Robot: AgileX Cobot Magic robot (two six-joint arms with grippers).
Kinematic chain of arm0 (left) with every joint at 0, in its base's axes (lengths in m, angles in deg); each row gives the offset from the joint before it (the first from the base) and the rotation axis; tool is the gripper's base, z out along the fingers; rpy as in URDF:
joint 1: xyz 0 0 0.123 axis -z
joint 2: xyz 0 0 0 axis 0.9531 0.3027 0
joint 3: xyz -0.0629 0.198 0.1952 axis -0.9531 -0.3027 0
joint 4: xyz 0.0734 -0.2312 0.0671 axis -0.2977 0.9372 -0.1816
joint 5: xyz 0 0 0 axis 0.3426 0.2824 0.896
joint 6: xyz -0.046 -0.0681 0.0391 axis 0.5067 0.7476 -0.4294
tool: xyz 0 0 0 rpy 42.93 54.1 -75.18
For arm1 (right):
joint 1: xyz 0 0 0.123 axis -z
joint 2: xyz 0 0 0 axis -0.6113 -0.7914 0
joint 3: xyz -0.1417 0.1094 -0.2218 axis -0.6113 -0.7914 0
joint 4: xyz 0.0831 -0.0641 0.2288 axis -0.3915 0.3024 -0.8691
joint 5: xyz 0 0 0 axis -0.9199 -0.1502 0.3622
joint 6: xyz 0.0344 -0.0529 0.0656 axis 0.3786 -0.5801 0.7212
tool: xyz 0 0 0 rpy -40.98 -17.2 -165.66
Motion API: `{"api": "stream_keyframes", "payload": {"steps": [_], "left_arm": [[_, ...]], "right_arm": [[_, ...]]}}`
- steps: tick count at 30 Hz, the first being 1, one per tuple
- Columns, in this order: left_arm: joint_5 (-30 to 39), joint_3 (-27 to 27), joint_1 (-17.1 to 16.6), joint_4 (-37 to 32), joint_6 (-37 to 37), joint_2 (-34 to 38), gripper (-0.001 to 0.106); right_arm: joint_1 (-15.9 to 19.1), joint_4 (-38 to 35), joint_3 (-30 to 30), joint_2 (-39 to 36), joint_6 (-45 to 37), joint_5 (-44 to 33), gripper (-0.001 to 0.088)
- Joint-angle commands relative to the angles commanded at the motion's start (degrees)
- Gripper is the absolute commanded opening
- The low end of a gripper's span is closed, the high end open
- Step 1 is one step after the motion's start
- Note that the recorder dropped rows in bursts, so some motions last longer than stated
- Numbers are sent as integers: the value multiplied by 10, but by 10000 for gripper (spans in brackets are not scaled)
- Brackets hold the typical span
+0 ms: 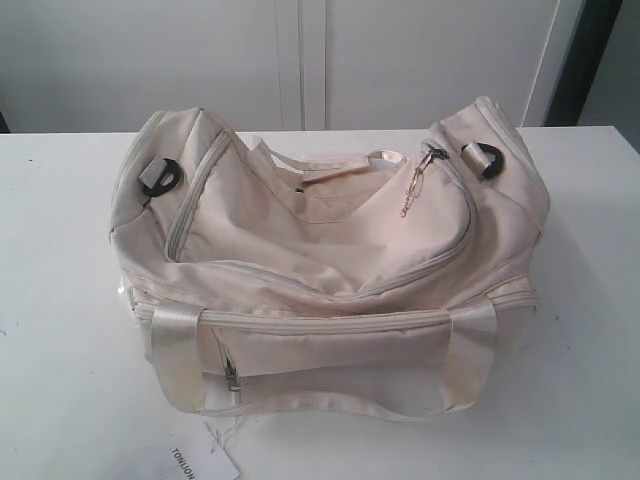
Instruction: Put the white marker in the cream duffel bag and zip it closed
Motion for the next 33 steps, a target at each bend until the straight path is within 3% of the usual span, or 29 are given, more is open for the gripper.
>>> {"api": "stream_keyframes", "payload": {"steps": [7, 25, 30, 33], "left_arm": [[4, 0, 0, 0, 0, 0, 0], [4, 0, 0, 0, 0, 0, 0], [4, 0, 0, 0, 0, 0, 0], [4, 0, 0, 0, 0, 0, 0]], "right_arm": [[0, -2, -6, 38, 0, 8, 0], [0, 5, -6, 47, 0, 8, 0], [0, 39, -6, 49, 87, 10, 0], [0, 44, -6, 49, 88, 8, 0]]}}
